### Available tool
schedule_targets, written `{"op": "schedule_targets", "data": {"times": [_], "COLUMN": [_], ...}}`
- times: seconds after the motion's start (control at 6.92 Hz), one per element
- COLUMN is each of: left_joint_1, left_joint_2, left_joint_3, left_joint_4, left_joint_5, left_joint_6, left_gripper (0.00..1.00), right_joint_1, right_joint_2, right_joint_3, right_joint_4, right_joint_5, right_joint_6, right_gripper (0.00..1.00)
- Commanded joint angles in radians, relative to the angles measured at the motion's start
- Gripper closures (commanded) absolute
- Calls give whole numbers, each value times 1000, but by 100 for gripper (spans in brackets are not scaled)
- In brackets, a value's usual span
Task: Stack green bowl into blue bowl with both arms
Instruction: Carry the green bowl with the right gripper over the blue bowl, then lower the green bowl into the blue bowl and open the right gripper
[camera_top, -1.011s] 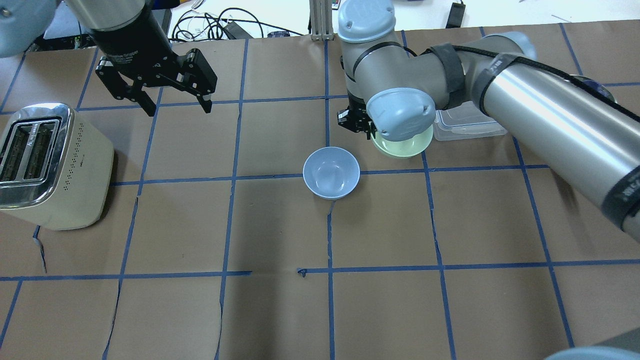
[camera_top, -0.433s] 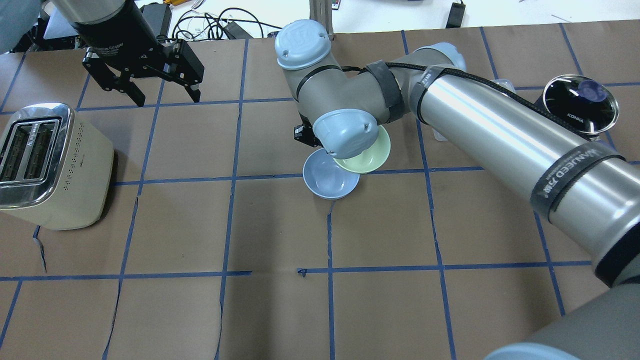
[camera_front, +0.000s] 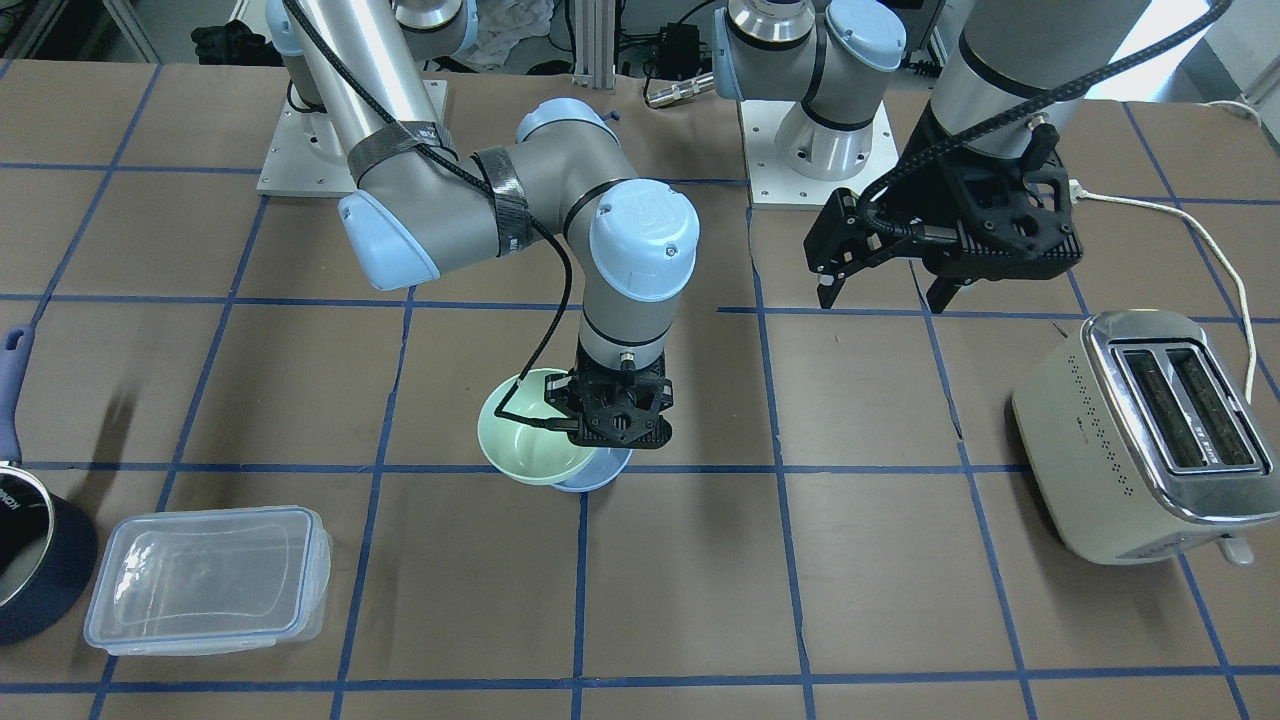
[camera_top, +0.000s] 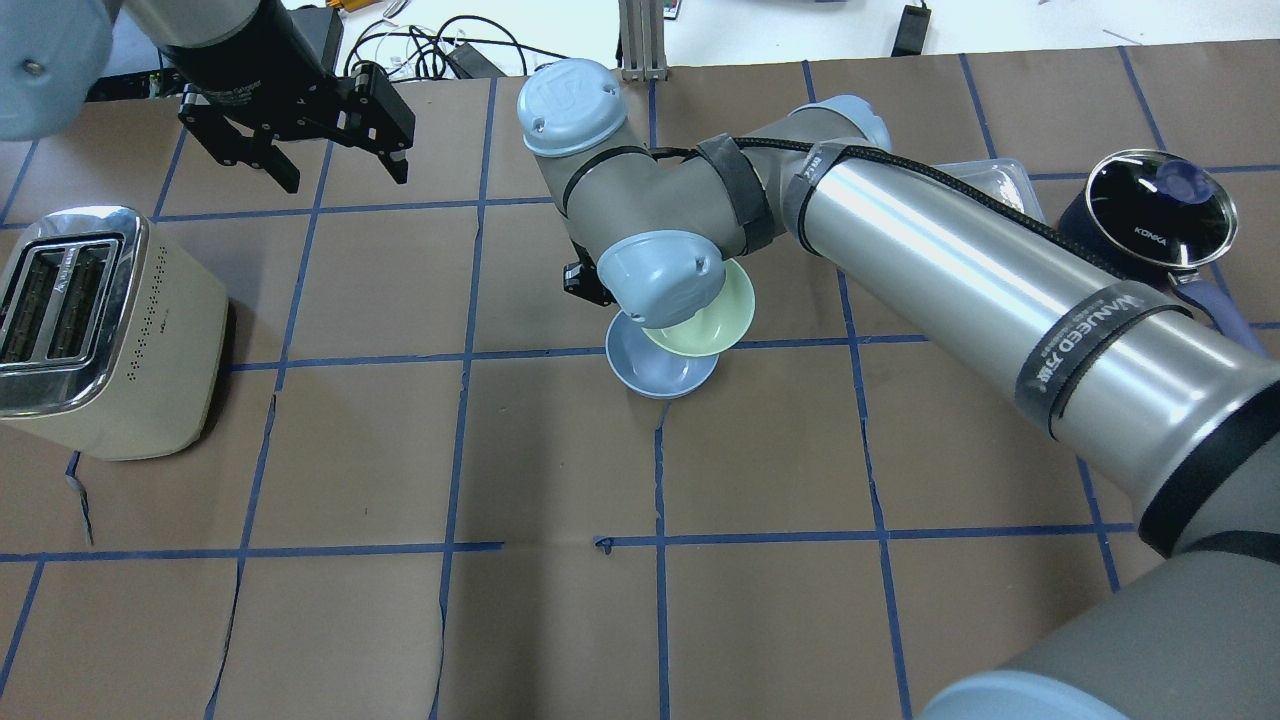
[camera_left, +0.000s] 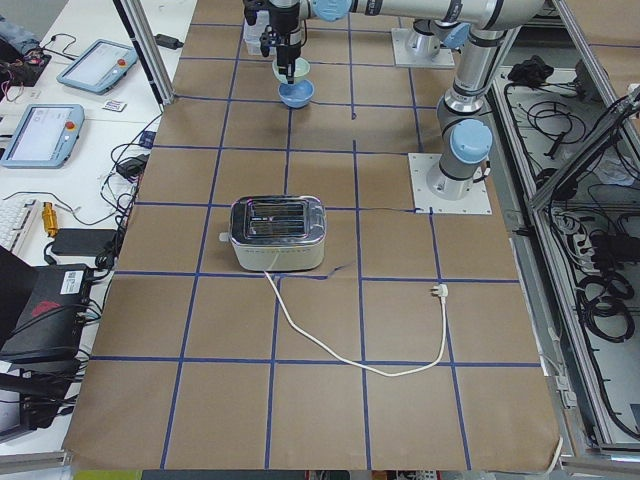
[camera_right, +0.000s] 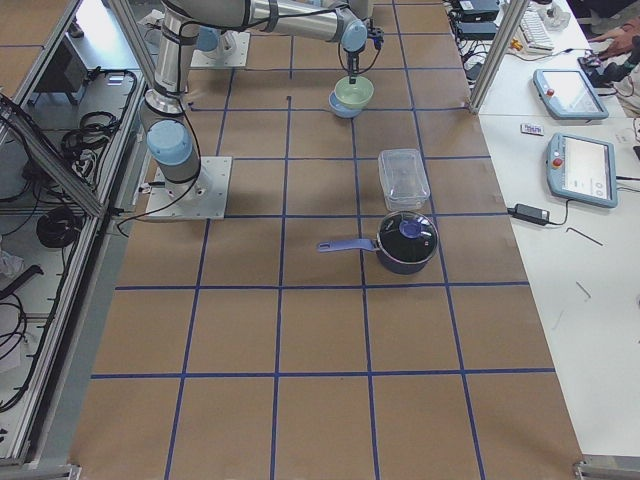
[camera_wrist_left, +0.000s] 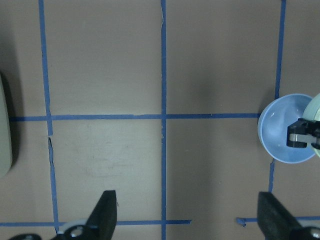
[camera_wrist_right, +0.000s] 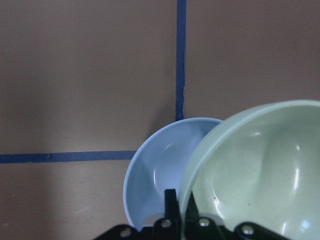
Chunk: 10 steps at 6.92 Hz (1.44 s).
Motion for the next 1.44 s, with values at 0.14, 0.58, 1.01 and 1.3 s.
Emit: {"op": "schedule_targets", "data": {"times": [0.14,0.58,1.01,1.3], "left_joint_1": [0,2,10,11], "left_joint_2": [5,5,5,5], "left_joint_3": [-9,-9,-9,-7], "left_joint_4": [15,16,16,21], "left_joint_5": [0,0,-2,-5], "left_joint_6": [-5,-2,-1,1], "left_gripper": [0,0,0,0], "right_joint_1": [20,25,11,-44], "right_joint_2": [8,23,13,10], "right_joint_3": [1,3,-14,-89], "right_joint_4": [1,-6,-66,-39], "right_joint_5": [41,43,43,35], "right_joint_6": [25,27,25,8], "right_gripper": [100,61,0,0]}}
